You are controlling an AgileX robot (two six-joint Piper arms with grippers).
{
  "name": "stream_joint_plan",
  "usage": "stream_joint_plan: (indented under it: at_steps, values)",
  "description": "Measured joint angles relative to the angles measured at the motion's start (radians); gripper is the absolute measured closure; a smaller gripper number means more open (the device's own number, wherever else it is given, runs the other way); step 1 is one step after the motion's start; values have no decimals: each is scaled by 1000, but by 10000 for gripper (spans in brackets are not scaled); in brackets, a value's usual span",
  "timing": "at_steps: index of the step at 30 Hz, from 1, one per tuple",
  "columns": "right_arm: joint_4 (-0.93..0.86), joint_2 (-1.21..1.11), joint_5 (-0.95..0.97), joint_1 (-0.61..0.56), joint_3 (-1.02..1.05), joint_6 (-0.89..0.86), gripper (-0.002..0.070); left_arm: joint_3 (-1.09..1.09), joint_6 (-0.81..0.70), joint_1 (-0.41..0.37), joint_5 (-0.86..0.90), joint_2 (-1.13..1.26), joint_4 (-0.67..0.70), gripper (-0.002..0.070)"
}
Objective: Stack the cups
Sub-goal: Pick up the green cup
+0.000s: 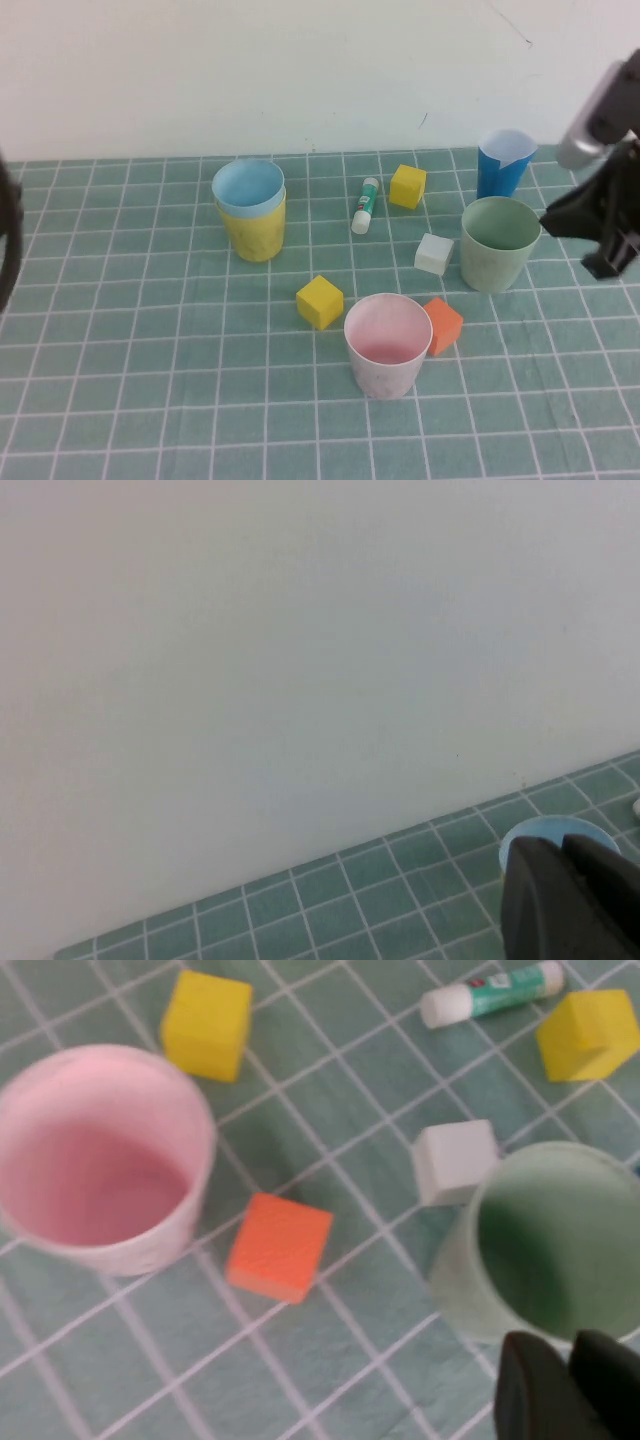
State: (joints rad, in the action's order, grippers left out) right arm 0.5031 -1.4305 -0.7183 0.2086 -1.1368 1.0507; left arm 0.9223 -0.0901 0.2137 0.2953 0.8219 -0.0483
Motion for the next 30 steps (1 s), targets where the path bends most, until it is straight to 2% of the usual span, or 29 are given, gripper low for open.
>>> stream_joint_plan:
  at_steps: [4,5,7,9,13,18,23,25,27,30]
  values:
    - [-81,-115,-2,0,-113,-118,439,-101,-25,0,-14,-114,-7,673]
    - [-102,-152,-9,0,-146,-158,349,-125,-33,0,-16,-140,-9,673]
    - [-121,-209,-13,0,-187,-212,248,-194,-38,0,-22,-211,-11,673]
    - [-129,-255,-13,0,-222,-247,192,-256,-39,0,-41,-266,-2,673]
    - [-134,-342,-13,0,-275,-290,157,-402,-41,0,-113,-361,19,673]
    - [-221,-428,-18,0,-321,-378,151,-534,-53,0,-197,-447,4,673]
    - [-265,-469,-18,0,-352,-454,165,-557,-55,0,-205,-480,-4,673]
    - [-258,-479,-18,0,-357,-460,219,-557,-55,0,-198,-483,-8,673]
    - [-238,-493,-18,0,-356,-464,308,-564,-55,0,-198,-484,-11,673]
    - [-182,-506,-18,0,-356,-464,493,-578,-55,0,-198,-486,-14,673]
